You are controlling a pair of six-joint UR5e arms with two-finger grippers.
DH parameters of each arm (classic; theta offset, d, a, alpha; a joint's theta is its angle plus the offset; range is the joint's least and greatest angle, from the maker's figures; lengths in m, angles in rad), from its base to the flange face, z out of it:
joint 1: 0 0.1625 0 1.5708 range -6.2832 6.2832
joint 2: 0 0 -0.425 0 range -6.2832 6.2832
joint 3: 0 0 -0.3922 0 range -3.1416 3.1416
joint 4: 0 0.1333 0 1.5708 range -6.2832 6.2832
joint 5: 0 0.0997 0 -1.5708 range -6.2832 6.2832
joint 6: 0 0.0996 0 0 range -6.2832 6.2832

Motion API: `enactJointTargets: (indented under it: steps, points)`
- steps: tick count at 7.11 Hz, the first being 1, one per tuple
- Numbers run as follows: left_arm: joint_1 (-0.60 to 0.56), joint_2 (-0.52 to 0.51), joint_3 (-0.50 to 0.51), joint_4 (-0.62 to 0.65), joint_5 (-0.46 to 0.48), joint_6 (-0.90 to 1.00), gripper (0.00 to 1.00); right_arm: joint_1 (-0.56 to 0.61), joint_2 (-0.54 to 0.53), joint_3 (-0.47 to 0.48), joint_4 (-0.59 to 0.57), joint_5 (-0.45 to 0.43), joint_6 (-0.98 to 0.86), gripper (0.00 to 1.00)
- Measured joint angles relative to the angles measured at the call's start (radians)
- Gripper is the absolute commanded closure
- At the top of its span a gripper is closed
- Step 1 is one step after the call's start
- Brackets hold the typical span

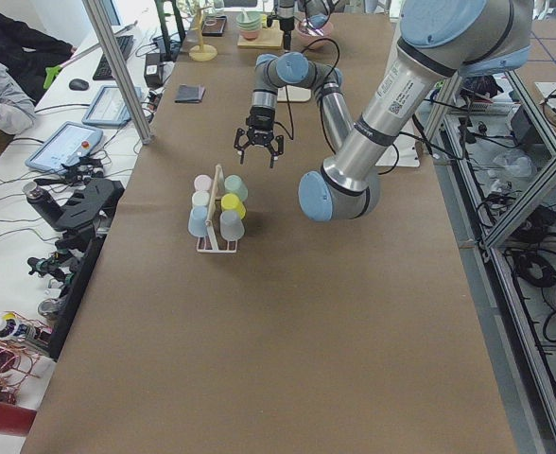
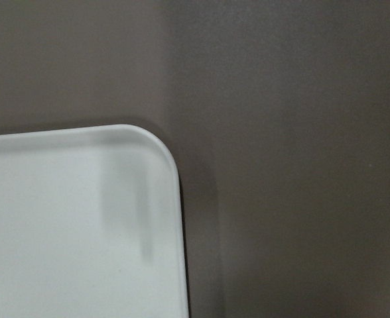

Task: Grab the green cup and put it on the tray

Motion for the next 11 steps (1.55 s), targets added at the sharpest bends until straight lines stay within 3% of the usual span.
enactJointTargets:
  steps: [1, 4, 5, 8, 11]
  points:
    - [0.030, -0.020, 0.038, -0.009, 0.093, 0.030, 0.02, -0.017, 0.014, -0.022, 0.002, -0.001, 0.002, 0.00]
    - [0.093, -0.036, 0.161, -0.120, 0.320, 0.250, 0.01, -0.066, 0.052, -0.045, -0.002, -0.012, 0.021, 0.26]
    - [0.112, -0.030, 0.195, -0.172, 0.379, 0.325, 0.01, -0.075, 0.061, -0.047, -0.005, -0.014, 0.022, 0.29]
    - [0.161, -0.024, 0.230, -0.204, 0.432, 0.398, 0.02, -0.080, 0.066, -0.045, -0.005, -0.015, 0.022, 0.32]
    - [0.215, -0.001, 0.236, -0.153, 0.514, 0.301, 0.02, -0.078, 0.059, -0.042, -0.004, -0.014, 0.021, 0.35]
